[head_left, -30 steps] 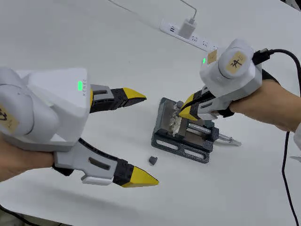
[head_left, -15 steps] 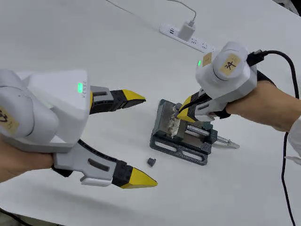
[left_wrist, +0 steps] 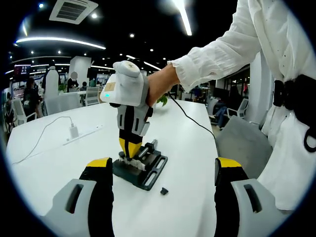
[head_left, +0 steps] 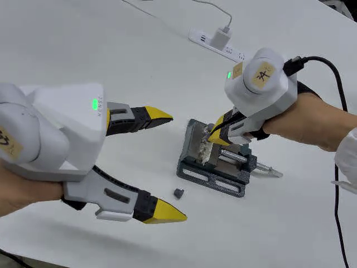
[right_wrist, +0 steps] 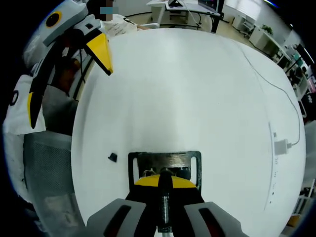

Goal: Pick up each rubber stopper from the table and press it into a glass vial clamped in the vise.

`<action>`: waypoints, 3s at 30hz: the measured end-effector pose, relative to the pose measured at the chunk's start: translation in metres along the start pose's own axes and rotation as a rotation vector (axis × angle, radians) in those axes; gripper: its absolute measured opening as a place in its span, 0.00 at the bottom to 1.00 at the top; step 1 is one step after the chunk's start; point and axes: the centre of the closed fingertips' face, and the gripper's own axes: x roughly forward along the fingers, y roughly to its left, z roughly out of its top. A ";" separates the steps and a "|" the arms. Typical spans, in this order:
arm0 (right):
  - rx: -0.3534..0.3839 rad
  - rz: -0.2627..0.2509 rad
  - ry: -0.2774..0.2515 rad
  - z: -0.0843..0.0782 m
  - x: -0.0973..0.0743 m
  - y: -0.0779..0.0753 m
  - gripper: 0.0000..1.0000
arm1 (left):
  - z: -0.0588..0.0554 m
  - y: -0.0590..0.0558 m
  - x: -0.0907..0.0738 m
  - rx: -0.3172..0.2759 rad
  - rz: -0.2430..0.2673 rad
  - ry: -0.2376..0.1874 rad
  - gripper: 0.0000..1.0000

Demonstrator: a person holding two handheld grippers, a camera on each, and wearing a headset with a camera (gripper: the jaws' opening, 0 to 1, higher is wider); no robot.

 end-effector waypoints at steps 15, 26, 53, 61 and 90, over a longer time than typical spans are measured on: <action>-0.037 -0.020 0.033 -0.002 0.001 0.000 0.00 | 0.001 0.001 0.000 0.001 0.002 0.000 0.83; -0.031 -0.041 0.002 -0.002 -0.001 0.000 0.01 | 0.003 -0.004 0.000 0.014 -0.008 0.015 0.83; 0.040 -0.069 -0.137 -0.001 -0.004 0.004 0.02 | -0.002 -0.007 -0.007 0.020 -0.005 0.054 0.82; 0.067 -0.085 -0.160 0.000 -0.007 0.006 0.08 | -0.003 -0.008 -0.008 0.022 -0.007 0.064 0.82; 0.174 -0.162 -0.331 -0.004 -0.033 0.012 0.23 | -0.006 -0.015 -0.008 0.033 -0.038 0.111 0.80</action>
